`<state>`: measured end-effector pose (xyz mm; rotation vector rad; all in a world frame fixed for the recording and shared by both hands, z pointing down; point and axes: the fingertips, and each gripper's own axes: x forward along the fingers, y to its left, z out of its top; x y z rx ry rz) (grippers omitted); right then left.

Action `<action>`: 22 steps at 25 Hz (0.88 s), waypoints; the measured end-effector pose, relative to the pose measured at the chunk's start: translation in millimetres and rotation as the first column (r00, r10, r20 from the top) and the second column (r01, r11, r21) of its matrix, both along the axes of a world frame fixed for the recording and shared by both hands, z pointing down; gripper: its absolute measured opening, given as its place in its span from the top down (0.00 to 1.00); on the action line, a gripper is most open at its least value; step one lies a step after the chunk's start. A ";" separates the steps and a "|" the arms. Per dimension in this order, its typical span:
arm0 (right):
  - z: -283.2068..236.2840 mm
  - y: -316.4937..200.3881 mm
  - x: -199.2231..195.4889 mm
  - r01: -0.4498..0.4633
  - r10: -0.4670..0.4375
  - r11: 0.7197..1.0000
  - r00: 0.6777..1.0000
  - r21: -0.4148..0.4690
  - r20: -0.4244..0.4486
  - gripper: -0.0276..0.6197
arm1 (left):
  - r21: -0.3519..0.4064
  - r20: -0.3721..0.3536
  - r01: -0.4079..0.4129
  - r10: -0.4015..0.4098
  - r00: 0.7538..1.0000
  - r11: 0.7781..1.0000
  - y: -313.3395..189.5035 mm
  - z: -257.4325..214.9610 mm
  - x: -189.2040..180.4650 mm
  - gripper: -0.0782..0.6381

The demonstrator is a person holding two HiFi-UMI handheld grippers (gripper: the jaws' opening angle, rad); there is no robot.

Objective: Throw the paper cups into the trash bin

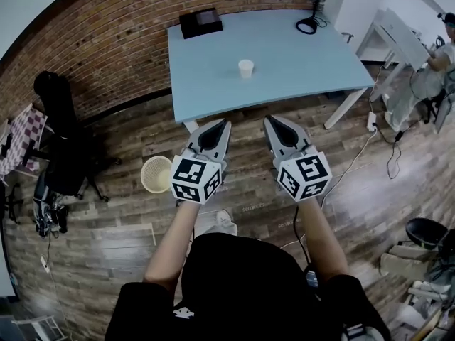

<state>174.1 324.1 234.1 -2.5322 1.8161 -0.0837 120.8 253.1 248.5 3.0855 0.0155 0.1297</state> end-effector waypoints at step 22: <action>-4.4 -118.5 29.8 -0.070 0.070 0.997 0.998 -0.035 -0.006 0.95 | -0.043 -0.011 -0.061 0.061 0.998 0.997 -119.8 1.2 32.0 0.88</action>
